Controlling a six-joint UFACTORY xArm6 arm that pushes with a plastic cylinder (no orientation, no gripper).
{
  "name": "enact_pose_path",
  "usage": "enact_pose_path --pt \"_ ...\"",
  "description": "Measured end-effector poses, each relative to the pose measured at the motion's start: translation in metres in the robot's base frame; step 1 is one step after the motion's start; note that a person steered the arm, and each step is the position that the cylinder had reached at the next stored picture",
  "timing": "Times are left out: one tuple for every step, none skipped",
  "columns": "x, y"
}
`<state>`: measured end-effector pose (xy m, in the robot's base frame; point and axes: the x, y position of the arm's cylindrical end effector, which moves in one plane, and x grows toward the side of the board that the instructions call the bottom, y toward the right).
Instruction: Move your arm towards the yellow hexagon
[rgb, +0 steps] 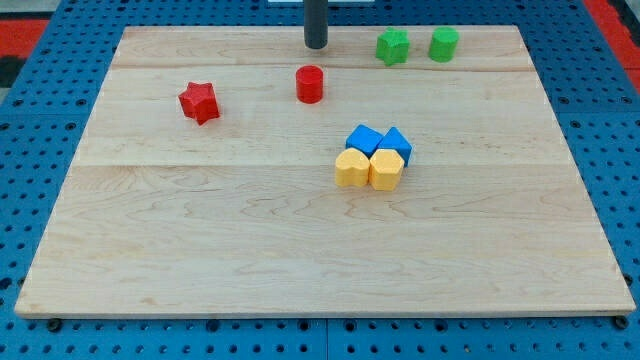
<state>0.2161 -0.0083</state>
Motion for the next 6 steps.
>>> enact_pose_path --pt "0.004 0.000" --pt "0.048 0.015" --pt "0.090 0.079" --pt "0.126 0.138" --pt "0.184 0.161" --pt "0.238 0.130"
